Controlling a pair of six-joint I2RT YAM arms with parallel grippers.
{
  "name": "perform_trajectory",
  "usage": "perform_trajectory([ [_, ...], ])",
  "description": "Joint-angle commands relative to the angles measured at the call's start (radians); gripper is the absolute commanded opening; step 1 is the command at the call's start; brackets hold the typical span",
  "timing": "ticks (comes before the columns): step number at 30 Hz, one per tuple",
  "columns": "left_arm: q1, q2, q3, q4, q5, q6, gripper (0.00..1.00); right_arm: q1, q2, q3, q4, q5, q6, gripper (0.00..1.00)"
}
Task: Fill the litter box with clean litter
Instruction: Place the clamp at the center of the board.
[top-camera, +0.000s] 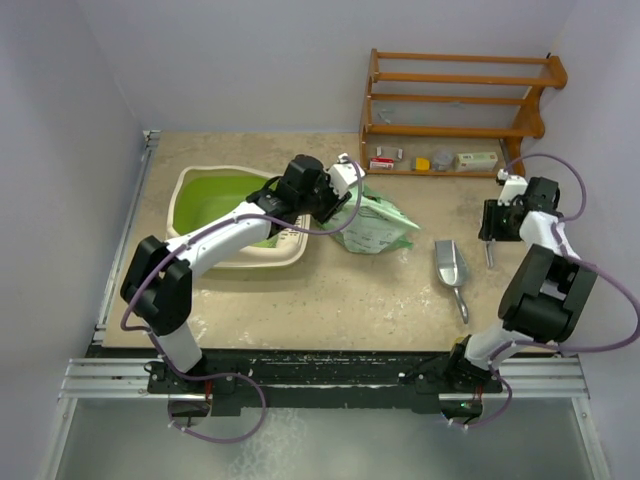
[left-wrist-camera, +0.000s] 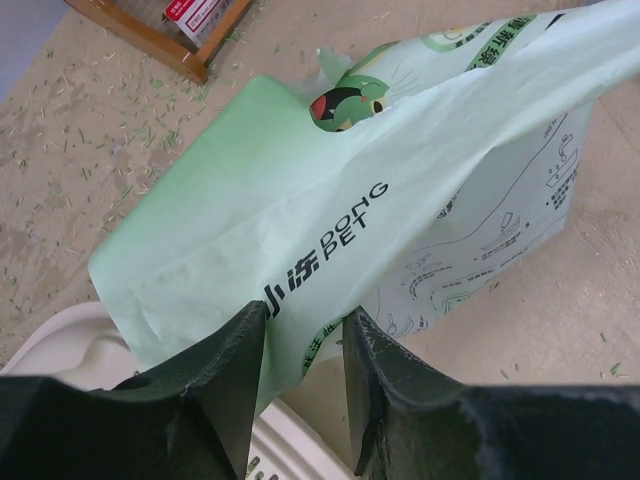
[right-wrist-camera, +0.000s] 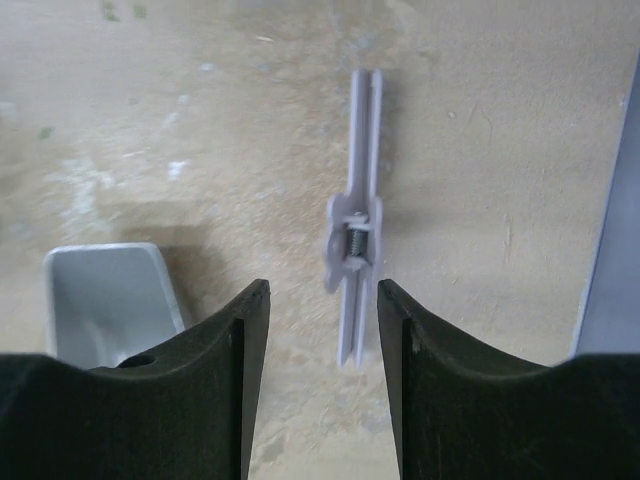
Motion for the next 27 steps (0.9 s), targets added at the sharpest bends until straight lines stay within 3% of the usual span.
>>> perform_trajectory([
  [1,-0.004,-0.115,0.036,0.009,0.008,0.017,0.35,-0.001,-0.165,0.011,-0.109,-0.196,-0.047,0.5],
  [7,0.004,-0.239,-0.028,0.048,-0.077,0.034,0.46,0.002,-0.185,0.153,-0.404,-0.672,-0.168,0.55],
  [10,0.011,-0.27,-0.043,0.056,-0.086,0.034,0.52,0.007,-0.072,0.286,-0.439,-0.719,-0.172,0.55],
  [11,0.013,-0.275,-0.044,0.057,-0.094,0.028,0.53,0.013,-0.031,0.331,-0.669,-0.868,-0.333,0.56],
  [12,0.017,-0.278,-0.048,0.062,-0.099,0.02,0.55,0.022,0.007,0.373,-0.753,-0.897,-0.391,0.56],
  [19,0.051,-0.166,-0.052,0.102,-0.084,-0.019,0.6,0.083,0.212,0.566,-1.211,-0.946,-0.811,0.55],
  [27,0.189,-0.101,-0.072,0.19,0.038,-0.084,0.59,0.159,0.159,0.523,-1.232,-0.91,-0.846,0.53],
])
